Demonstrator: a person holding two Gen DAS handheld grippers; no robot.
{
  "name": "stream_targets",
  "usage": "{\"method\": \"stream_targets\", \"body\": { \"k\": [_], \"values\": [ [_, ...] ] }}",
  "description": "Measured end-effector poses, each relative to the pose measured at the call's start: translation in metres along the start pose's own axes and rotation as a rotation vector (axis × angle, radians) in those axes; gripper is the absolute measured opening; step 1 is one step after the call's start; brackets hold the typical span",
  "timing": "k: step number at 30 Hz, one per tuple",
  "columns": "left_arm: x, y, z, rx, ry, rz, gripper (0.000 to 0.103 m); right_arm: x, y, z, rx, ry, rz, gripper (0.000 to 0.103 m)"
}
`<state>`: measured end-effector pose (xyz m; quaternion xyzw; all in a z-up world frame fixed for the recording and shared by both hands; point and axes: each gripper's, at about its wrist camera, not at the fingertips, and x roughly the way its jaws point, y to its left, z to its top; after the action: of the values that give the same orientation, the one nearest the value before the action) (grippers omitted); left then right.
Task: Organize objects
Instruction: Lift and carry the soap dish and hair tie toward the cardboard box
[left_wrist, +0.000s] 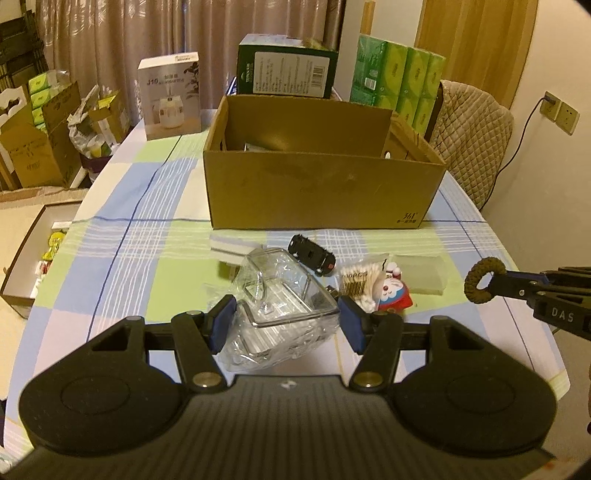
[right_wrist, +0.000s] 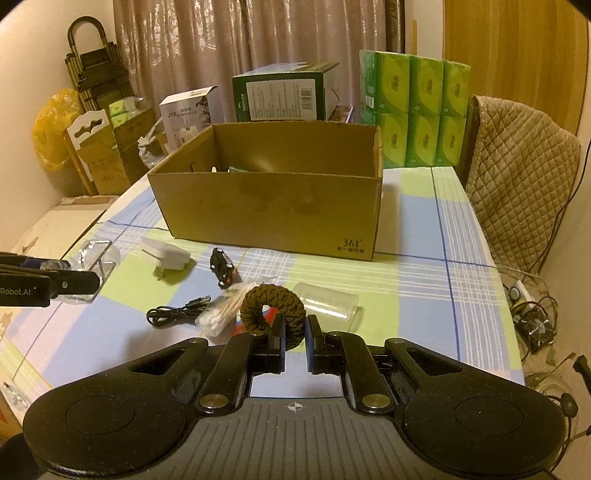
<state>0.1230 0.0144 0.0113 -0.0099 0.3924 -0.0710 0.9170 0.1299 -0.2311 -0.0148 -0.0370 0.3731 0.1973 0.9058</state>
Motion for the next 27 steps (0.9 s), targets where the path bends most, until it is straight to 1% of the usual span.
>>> {"method": "stream_targets", "body": {
  "k": [7,12,15,22,27],
  "values": [
    [0.001,-0.008,0.02,0.04,-0.017,-0.008,0.055,0.0,-0.007,0.019,0.013,-0.003,0.005,0.006],
    [0.006,-0.012,0.042,0.064,-0.026,-0.024,0.055,0.003,-0.016,0.042,0.043,0.0,0.028,0.006],
    [0.009,-0.014,0.061,0.08,-0.037,-0.034,0.055,0.005,-0.023,0.067,0.066,-0.014,0.047,0.006],
    [0.018,-0.01,0.109,0.084,-0.078,-0.048,0.055,0.014,-0.024,0.13,0.057,-0.054,0.089,0.006],
    [0.037,-0.006,0.143,0.094,-0.081,-0.063,0.055,0.04,-0.023,0.167,0.063,-0.032,0.114,0.007]
  ]
}}
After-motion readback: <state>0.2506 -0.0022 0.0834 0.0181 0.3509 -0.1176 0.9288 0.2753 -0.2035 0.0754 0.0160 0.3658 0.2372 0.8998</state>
